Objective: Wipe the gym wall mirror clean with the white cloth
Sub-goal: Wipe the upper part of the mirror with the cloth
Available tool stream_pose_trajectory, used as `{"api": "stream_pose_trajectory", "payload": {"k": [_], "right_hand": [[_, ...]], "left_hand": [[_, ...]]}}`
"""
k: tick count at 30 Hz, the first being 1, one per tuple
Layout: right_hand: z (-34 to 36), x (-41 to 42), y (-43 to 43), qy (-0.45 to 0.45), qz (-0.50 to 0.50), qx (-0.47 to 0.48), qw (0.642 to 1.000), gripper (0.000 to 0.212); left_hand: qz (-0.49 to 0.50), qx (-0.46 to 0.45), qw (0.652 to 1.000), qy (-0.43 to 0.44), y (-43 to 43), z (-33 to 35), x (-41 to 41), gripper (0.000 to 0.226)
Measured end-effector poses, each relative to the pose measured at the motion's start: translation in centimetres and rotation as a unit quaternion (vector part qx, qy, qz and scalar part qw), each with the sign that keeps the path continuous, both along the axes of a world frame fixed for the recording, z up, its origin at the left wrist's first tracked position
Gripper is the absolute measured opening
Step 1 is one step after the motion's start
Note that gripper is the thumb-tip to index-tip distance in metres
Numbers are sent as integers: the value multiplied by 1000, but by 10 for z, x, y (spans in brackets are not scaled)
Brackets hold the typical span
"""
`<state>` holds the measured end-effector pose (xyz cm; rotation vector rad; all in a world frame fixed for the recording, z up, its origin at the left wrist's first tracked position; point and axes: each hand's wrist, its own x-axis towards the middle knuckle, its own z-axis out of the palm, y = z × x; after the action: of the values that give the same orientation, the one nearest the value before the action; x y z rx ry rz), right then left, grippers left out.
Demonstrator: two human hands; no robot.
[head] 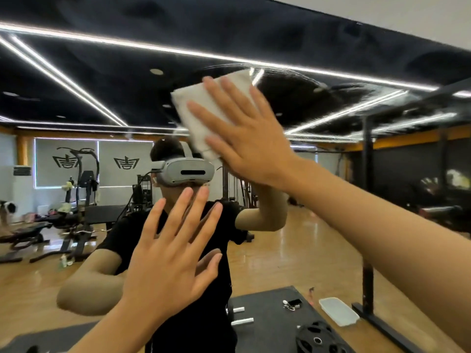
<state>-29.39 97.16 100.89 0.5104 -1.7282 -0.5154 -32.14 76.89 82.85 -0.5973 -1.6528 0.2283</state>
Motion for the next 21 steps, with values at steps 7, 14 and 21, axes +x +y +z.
{"api": "stream_pose_trajectory", "payload": {"k": [7, 14, 21], "right_hand": [[-14, 25, 173, 23, -92, -320, 943, 67], [8, 9, 32, 49, -39, -322, 945, 65], [-6, -11, -94, 21, -2, -64, 998, 61]], "left_hand": [[-3, 4, 1000, 4, 3, 0, -1, 78], [9, 2, 1000, 6, 3, -2, 0, 78], [-3, 6, 1000, -2, 0, 1, 0, 75]]}}
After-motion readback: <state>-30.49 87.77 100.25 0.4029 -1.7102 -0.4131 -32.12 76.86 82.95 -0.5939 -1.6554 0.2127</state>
